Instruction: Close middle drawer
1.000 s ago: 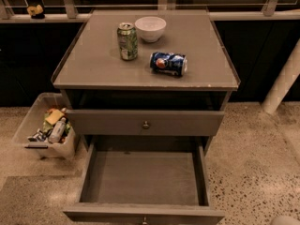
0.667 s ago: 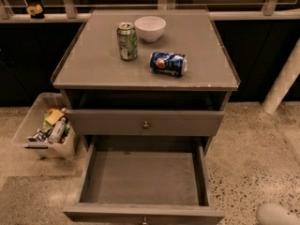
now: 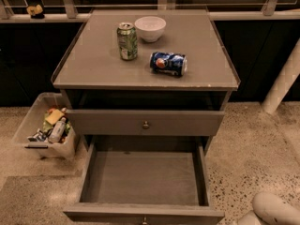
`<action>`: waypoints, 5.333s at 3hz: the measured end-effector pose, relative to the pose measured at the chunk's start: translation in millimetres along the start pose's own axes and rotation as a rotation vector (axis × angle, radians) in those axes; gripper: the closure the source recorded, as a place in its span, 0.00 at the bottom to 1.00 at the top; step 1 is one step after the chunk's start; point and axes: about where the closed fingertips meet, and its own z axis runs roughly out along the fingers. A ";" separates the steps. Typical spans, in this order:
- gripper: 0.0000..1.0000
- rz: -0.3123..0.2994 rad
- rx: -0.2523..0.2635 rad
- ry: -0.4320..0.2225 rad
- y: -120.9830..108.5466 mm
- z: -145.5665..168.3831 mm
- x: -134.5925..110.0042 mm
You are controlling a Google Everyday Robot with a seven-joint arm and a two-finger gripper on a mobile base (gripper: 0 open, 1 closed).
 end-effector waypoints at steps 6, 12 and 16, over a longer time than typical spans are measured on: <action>0.00 0.306 0.179 0.098 -81.8 -23.2 25.9; 0.00 0.238 0.309 0.043 -205.8 -78.9 30.0; 0.00 0.305 0.425 -0.046 -306.2 -129.5 13.5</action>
Offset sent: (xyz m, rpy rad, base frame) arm 0.0904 -0.0451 -0.0636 -0.3801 0.2319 -0.4826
